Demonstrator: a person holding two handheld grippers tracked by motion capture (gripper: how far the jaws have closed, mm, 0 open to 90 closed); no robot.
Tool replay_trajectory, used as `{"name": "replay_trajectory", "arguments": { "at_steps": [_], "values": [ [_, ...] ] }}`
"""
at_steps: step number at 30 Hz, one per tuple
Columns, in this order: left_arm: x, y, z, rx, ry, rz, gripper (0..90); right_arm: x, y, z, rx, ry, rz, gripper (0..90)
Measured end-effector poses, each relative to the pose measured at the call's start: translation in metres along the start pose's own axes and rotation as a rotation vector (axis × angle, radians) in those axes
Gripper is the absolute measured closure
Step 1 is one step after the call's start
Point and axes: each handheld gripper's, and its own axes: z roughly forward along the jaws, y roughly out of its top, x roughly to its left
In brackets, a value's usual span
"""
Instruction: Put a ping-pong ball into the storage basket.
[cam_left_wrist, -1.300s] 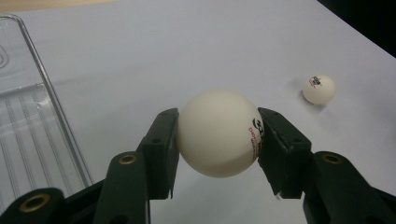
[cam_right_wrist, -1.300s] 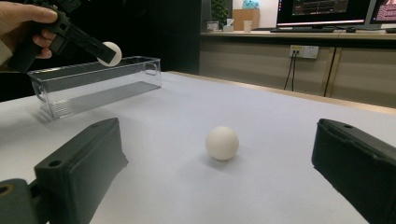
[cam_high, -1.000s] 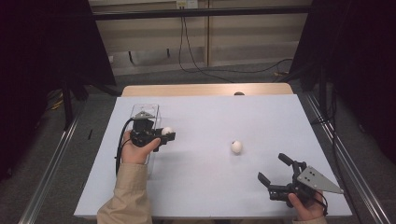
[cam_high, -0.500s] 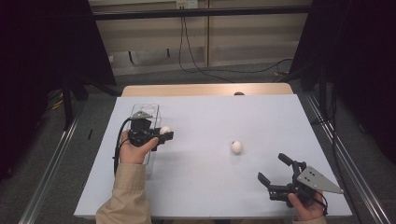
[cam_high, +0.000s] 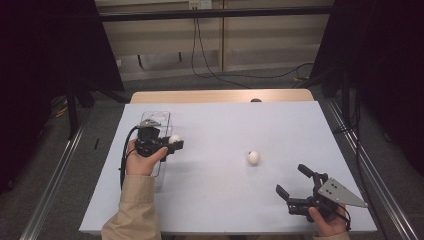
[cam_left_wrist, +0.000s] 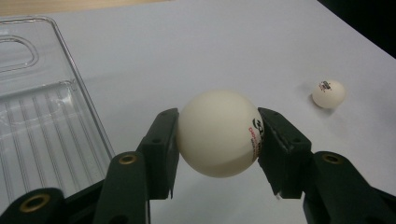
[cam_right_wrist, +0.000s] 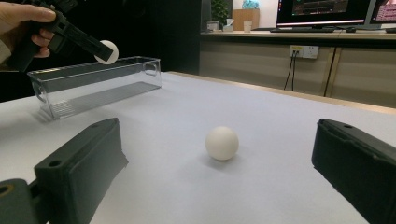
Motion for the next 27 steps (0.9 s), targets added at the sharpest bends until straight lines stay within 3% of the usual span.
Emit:
{"name": "replay_trajectory", "arguments": {
  "at_steps": [27],
  "values": [
    [0.0063, -0.0005, -0.0067, -0.012, 0.012, -0.011, 50.9, 0.0001, -0.0001, 0.0001, 0.0, 0.001, 0.001, 1.4]
  ]
}}
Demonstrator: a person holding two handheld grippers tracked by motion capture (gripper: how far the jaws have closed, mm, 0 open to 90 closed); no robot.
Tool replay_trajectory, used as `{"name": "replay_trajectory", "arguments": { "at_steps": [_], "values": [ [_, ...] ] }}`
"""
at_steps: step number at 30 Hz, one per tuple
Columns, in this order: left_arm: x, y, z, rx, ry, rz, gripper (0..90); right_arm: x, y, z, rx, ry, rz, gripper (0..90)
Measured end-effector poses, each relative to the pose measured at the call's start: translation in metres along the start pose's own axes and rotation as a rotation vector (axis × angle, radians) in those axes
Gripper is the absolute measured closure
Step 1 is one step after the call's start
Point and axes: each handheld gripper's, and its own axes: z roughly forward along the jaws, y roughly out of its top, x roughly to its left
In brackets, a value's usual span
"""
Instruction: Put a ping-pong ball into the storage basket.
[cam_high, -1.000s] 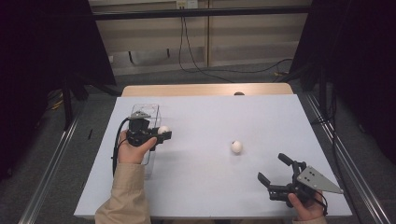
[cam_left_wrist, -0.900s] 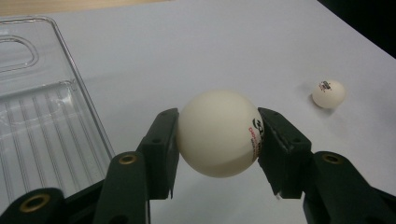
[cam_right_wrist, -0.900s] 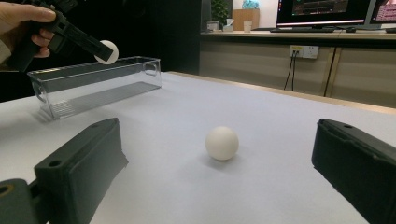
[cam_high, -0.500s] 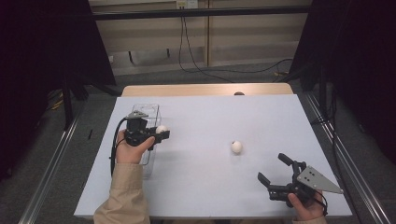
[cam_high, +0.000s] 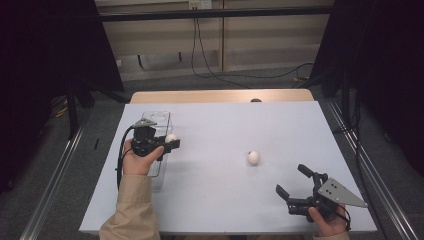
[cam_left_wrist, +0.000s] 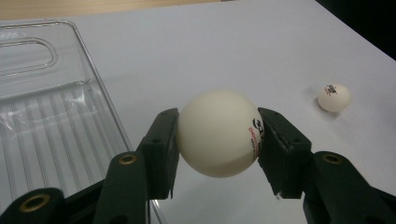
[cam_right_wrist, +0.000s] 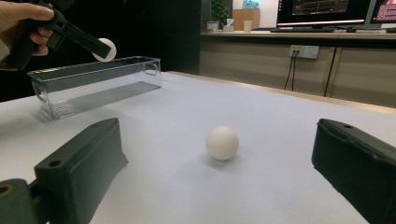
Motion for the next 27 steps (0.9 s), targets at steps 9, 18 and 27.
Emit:
{"name": "replay_trajectory", "arguments": {
  "at_steps": [9, 18, 27],
  "values": [
    [0.0029, -0.0007, -0.0025, -0.003, 0.015, -0.004, 50.9, -0.0001, 0.0, 0.0, 0.0, 0.0, 0.0, 1.4],
    [0.0054, -0.0013, -0.0047, -0.008, 0.023, -0.009, 50.9, 0.0001, -0.0001, 0.0001, 0.002, 0.0, -0.002, 1.4],
    [0.0068, -0.0017, -0.0063, -0.012, 0.028, -0.01, 50.9, -0.0001, -0.0001, 0.0, 0.002, 0.001, -0.005, 1.4]
  ]
}}
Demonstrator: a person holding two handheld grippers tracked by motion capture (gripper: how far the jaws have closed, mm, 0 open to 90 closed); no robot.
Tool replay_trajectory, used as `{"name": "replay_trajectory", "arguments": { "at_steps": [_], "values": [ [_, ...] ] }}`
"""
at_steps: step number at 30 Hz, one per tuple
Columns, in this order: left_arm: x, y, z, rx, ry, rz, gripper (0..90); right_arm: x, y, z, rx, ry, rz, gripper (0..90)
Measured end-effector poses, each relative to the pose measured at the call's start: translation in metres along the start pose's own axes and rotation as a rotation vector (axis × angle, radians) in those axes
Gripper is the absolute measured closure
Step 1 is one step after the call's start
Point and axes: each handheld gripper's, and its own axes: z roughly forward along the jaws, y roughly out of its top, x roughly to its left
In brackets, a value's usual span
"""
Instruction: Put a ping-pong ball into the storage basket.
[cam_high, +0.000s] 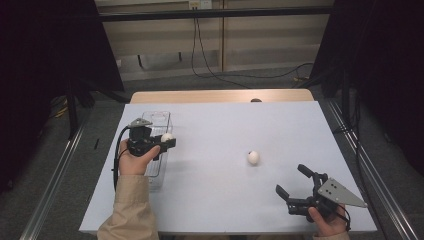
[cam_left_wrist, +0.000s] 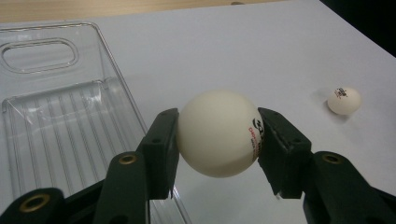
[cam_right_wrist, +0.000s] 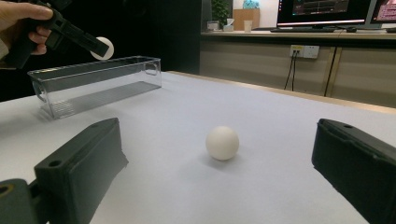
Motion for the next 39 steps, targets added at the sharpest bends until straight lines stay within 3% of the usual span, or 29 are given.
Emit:
{"name": "replay_trajectory", "arguments": {
  "at_steps": [39],
  "values": [
    [0.011, -0.003, -0.009, -0.018, 0.045, -0.02, 50.8, 0.0, 0.0, 0.0, 0.0, 0.0, 0.002, 1.3]
  ]
}}
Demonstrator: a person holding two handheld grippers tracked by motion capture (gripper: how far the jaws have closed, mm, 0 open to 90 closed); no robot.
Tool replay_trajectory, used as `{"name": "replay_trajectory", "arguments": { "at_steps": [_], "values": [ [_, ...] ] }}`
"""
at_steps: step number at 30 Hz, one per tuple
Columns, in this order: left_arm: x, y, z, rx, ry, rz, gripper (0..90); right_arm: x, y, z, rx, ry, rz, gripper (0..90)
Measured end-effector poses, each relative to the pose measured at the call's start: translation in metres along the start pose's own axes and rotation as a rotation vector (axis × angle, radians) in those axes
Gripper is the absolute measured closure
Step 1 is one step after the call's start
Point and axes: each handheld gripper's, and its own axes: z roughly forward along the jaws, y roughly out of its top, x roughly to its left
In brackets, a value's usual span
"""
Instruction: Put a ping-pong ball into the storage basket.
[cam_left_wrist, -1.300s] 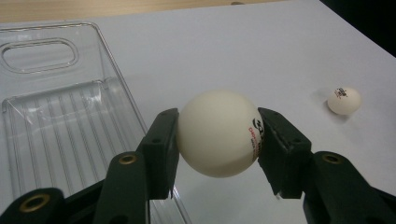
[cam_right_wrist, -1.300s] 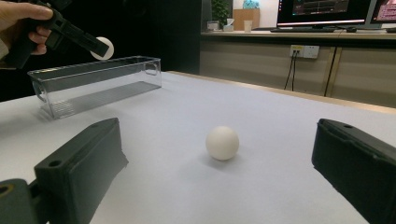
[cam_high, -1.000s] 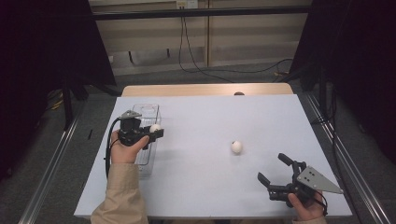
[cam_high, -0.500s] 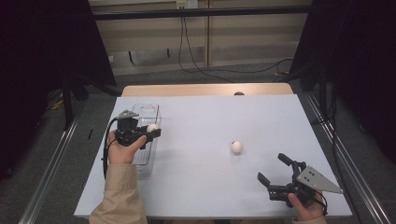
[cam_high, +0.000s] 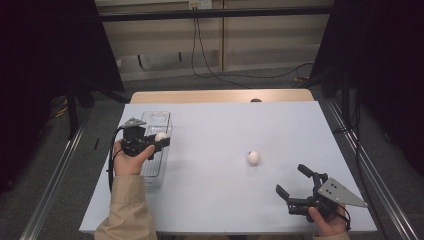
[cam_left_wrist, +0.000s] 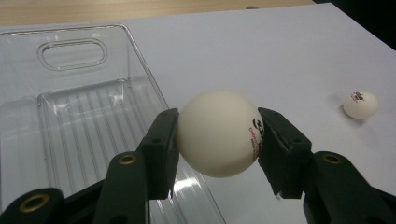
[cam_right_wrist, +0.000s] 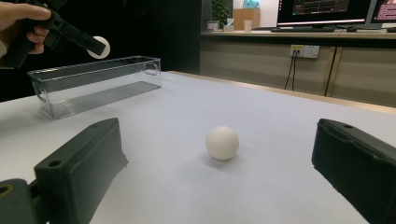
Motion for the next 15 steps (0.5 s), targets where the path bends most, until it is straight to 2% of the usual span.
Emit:
{"name": "replay_trajectory", "arguments": {
  "at_steps": [15],
  "values": [
    [0.0018, -0.0002, -0.0029, -0.006, 0.013, -0.004, 50.7, 0.0004, 0.0001, 0.0, -0.001, 0.002, 0.003, 1.3]
  ]
}}
